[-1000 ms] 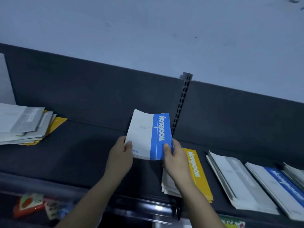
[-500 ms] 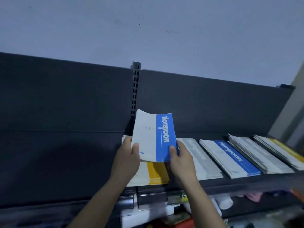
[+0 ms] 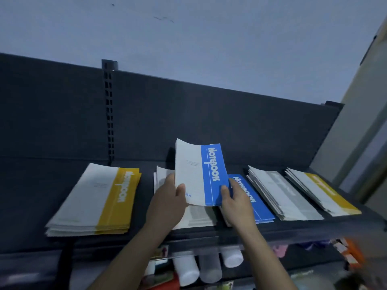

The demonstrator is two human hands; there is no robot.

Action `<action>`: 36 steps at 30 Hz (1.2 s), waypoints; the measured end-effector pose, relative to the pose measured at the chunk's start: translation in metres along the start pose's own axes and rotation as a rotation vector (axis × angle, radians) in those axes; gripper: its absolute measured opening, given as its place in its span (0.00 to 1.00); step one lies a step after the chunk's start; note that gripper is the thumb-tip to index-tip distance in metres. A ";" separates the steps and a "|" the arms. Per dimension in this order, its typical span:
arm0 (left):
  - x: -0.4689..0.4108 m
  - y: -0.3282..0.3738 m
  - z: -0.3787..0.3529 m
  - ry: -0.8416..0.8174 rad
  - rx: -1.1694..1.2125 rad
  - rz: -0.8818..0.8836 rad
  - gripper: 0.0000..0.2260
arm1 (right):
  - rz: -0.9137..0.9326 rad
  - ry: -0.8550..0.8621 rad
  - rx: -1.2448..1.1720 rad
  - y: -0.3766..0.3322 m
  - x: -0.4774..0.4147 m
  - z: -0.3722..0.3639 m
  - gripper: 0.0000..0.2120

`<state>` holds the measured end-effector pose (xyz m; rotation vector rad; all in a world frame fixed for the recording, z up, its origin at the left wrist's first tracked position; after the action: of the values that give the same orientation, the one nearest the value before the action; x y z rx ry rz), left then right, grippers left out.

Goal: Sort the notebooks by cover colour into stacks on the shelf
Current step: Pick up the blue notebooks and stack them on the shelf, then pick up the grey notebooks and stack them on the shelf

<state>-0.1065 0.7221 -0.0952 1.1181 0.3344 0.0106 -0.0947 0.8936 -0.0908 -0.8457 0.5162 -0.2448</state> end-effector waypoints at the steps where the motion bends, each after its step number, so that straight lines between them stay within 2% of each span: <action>1: 0.003 0.006 -0.013 0.003 -0.016 0.007 0.10 | 0.003 0.000 0.018 0.009 -0.007 0.009 0.12; 6: 0.015 0.024 -0.066 0.008 -0.153 0.032 0.08 | 0.009 -0.044 0.176 0.051 -0.032 0.044 0.17; 9: 0.022 0.031 -0.091 -0.031 -0.231 0.018 0.10 | 0.043 -0.081 0.330 0.072 -0.046 0.056 0.15; 17: 0.031 0.040 -0.127 -0.122 -0.599 -0.008 0.12 | 0.302 -0.072 0.754 0.097 -0.058 0.065 0.14; 22: 0.030 0.044 -0.129 -0.139 -0.835 -0.056 0.14 | 0.348 -0.036 0.793 0.109 -0.059 0.058 0.11; 25: 0.028 0.047 -0.130 -0.164 -0.879 -0.061 0.14 | 0.368 -0.053 0.805 0.105 -0.061 0.060 0.07; 27: 0.029 0.050 -0.127 -0.168 -0.892 -0.075 0.14 | 0.385 -0.080 0.804 0.102 -0.065 0.059 0.10; 31: 0.024 0.055 -0.101 -0.049 -0.898 -0.117 0.12 | 0.460 -0.151 0.721 0.081 -0.074 0.049 0.16; 36: 0.012 0.046 -0.034 0.113 -1.048 -0.139 0.11 | 0.600 -0.234 0.610 0.028 -0.066 0.016 0.19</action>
<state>-0.0973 0.7746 -0.0710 0.0550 0.4308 0.1138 -0.1422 0.9488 -0.0806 -0.1006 0.4192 0.2435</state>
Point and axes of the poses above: each hand's wrist, its own x-axis away from the middle knuckle, its own z-axis out of the back of the hand, y = z × x, the point moved 3 cm from there along -x, towards the middle knuckle, and after that the axes turned 9 degrees about y, right-handed, at the moved point
